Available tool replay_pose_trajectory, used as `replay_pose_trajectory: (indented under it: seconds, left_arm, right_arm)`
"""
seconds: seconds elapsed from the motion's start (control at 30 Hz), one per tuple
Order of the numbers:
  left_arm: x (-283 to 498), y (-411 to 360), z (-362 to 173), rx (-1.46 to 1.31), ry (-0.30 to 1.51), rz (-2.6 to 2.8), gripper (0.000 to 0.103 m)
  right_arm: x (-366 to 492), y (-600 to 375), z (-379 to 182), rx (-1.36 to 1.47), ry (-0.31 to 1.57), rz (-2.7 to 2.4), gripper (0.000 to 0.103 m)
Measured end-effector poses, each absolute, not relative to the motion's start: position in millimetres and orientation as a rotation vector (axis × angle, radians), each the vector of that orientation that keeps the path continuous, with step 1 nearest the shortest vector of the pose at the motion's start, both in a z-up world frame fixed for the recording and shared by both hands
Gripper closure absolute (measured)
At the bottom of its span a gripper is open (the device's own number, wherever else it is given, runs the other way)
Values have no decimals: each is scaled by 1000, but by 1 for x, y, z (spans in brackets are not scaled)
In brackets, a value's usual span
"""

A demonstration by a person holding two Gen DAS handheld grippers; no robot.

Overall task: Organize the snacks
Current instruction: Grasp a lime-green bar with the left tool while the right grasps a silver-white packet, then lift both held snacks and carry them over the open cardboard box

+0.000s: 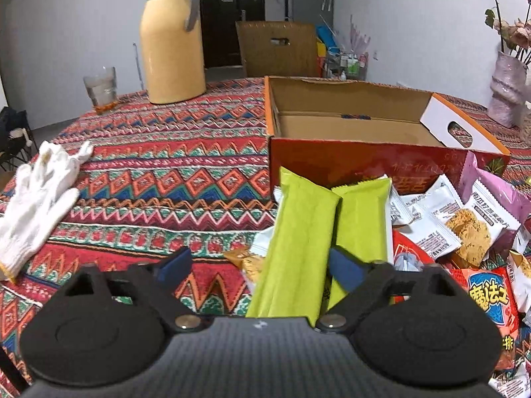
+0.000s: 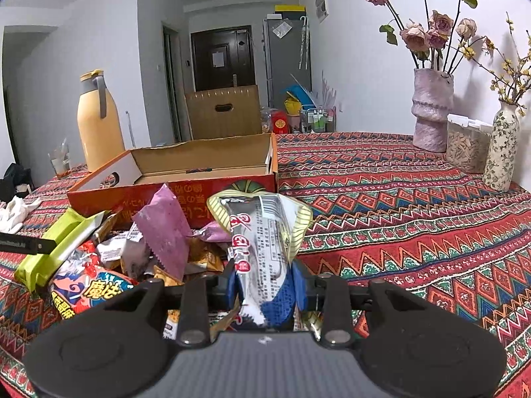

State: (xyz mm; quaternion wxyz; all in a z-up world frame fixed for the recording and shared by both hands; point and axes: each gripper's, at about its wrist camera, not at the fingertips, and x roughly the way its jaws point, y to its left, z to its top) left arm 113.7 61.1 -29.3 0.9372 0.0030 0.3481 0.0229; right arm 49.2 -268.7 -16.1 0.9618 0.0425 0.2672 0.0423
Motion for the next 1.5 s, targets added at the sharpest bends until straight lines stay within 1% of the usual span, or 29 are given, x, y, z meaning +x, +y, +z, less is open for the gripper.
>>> replay_pose_trajectory:
  seconds: [0.07,0.1,0.13,0.23,0.5,0.7,0.77,1.1,1.13,1.17,1.43,1.5]
  left_arm:
    - [116,61,-32,-8,732,13,40]
    - [116,61,-34,-15,741,-2,45]
    - [117,60,-36,-18,747,-15,52]
    - [114,57,-37,-7,738,-20,61]
    - [111,64,-29,-19,723,-4,64]
    - [107,70,-8,-16,673,18,65]
    - [107,71,2,-15,652,23,68]
    - [112,67,37,-17,569,32,70]
    - [112,66,40,-21,566,29,75]
    - [113,66,43,-27,561,21,88]
    - [123,62,57,-45,538,-9,87]
    - [123,64,51,-50,564,-9,79]
  right_arm:
    - [50,-268,-15,92,537,88,70]
    - [51,-268,-15,92,536,90,70]
    - [51,-269,-15,95,535,92,70]
    - [55,-269,-15,103,534,98,70]
    - [61,-264,-9,98,521,105,70]
    - [66,-260,-1,88,497,108,70]
    - [68,-259,2,82,487,110,70]
    - [84,-251,16,73,440,122,70]
    - [85,-250,17,71,436,123,70]
    - [87,-249,19,70,431,125,70]
    - [101,-241,30,70,399,144,70]
    - [100,-240,29,72,402,153,70]
